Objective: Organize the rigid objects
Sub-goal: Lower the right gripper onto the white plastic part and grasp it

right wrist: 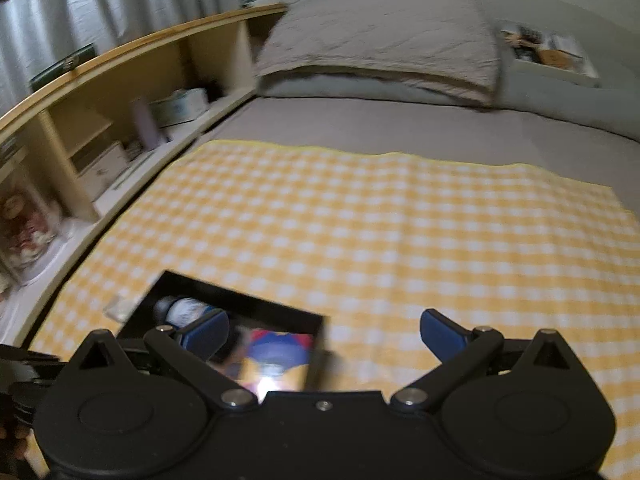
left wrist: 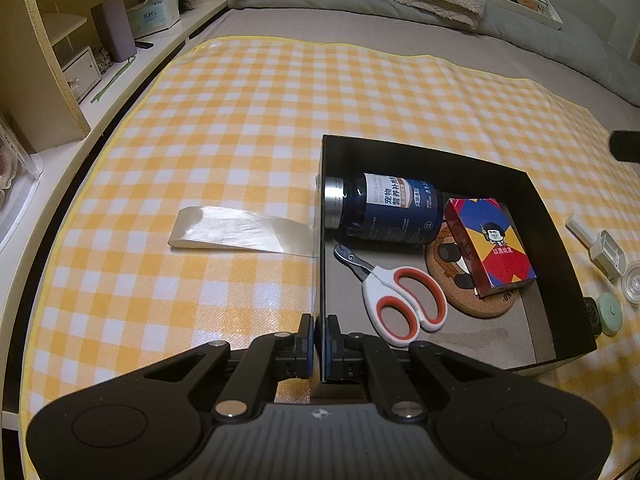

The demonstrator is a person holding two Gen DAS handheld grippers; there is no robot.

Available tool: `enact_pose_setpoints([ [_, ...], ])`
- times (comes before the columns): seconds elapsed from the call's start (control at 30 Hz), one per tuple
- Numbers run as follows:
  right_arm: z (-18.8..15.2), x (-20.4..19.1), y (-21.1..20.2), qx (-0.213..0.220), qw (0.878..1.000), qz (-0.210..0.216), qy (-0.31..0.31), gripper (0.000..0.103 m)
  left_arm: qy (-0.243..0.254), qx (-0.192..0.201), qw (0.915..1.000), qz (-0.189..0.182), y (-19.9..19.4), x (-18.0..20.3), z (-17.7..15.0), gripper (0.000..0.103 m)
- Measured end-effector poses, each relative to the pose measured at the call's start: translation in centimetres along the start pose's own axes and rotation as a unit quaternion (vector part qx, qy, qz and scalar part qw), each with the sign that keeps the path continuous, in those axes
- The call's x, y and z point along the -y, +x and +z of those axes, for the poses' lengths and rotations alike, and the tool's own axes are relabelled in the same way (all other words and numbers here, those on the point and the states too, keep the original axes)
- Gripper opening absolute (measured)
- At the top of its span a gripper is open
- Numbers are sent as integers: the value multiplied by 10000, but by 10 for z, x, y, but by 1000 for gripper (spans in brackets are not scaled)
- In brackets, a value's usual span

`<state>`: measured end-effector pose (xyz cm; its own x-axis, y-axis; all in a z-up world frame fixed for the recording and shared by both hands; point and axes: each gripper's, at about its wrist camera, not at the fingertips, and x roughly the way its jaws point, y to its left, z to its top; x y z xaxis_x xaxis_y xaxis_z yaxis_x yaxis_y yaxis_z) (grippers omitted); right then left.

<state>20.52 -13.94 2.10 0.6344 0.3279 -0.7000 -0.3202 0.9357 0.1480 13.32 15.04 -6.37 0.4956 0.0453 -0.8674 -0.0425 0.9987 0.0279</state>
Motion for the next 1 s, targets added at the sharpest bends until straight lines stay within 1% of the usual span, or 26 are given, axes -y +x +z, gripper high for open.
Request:
enact_pose_setpoints([
  [0.2, -13, 46, 1, -181, 9977, -574, 307, 103, -3, 0, 10000, 1, 0, 0, 0, 6],
  [0.4, -35, 83, 10, -709, 9900, -1038, 643, 102, 2, 4, 10000, 33, -1, 1, 1, 5],
  [0.43, -39, 88, 12, -817, 9881, -1119, 672, 101, 2, 5, 10000, 40, -1, 1, 1, 5],
  [0.5, -47, 95, 14, -961, 9852, -1218, 728, 90, 5, 7, 10000, 52, -1, 2, 1, 5],
  [0.63, -57, 109, 19, -1198, 9828, -1142, 816, 78, 7, 7, 10000, 67, -1, 3, 1, 5],
  [0.7, -60, 114, 20, -1192, 9839, -1094, 765, 75, 12, 11, 10000, 73, -1, 2, 0, 5],
  [0.77, -59, 115, 22, -1149, 9867, -1006, 551, 75, 13, 9, 10000, 81, 0, 2, 0, 5],
  [0.83, -58, 118, 25, -1126, 9882, -913, 488, 71, 11, 8, 10000, 81, 0, 2, 0, 5],
  [0.9, -56, 124, 31, -1121, 9883, -795, 657, 66, 16, 12, 10000, 80, 0, 2, 0, 5],
  [1.0, -55, 134, 42, -1093, 9869, -727, 936, 64, 16, 11, 10000, 79, 0, 2, 0, 5],
])
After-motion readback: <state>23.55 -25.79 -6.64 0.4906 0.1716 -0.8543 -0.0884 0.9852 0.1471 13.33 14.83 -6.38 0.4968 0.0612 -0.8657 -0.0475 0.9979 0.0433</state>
